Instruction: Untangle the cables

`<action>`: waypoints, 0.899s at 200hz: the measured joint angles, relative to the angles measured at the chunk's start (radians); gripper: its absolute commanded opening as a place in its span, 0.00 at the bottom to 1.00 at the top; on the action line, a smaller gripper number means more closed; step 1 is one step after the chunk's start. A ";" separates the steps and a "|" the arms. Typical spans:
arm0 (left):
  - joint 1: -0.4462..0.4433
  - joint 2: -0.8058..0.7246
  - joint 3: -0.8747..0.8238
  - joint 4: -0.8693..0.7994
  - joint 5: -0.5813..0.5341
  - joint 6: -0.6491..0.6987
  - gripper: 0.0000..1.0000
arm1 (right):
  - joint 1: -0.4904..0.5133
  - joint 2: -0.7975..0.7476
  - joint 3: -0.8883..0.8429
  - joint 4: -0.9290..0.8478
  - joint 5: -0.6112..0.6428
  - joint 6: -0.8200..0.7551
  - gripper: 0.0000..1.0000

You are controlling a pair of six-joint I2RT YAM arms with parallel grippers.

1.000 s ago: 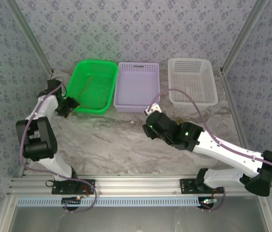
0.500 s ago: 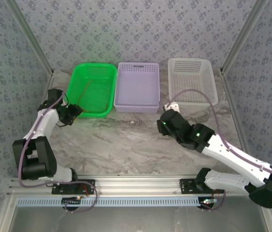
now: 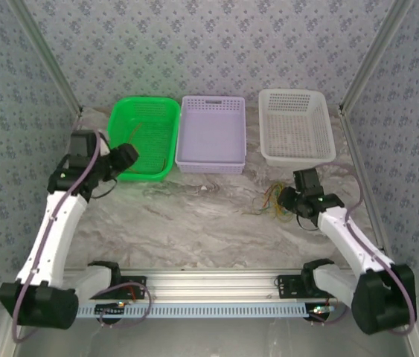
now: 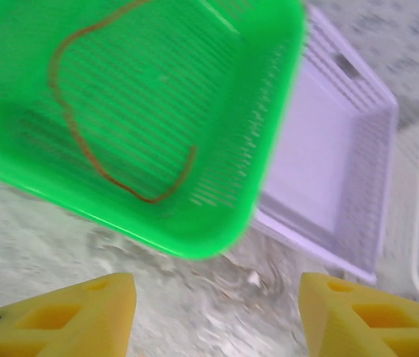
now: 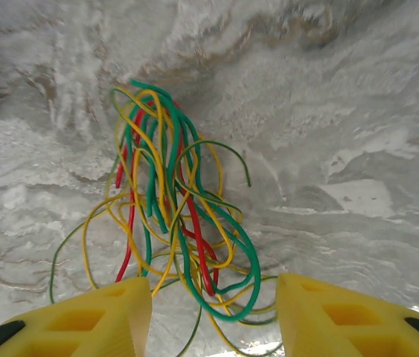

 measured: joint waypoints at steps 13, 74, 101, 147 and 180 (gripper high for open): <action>-0.106 -0.016 -0.010 0.005 -0.009 -0.011 0.58 | -0.017 0.064 0.000 0.051 -0.047 -0.019 0.47; -0.489 0.020 -0.122 0.093 -0.066 -0.090 0.52 | -0.033 0.299 0.066 0.155 -0.110 -0.086 0.34; -0.548 0.045 -0.127 0.142 -0.084 -0.115 0.51 | -0.034 0.355 0.082 0.179 -0.106 -0.111 0.08; -0.568 0.061 -0.164 0.213 -0.088 -0.149 0.53 | 0.054 0.349 0.127 0.177 -0.056 -0.227 0.00; -0.568 0.082 -0.174 0.274 -0.064 -0.170 0.54 | 0.207 0.203 0.132 0.187 -0.045 -0.363 0.00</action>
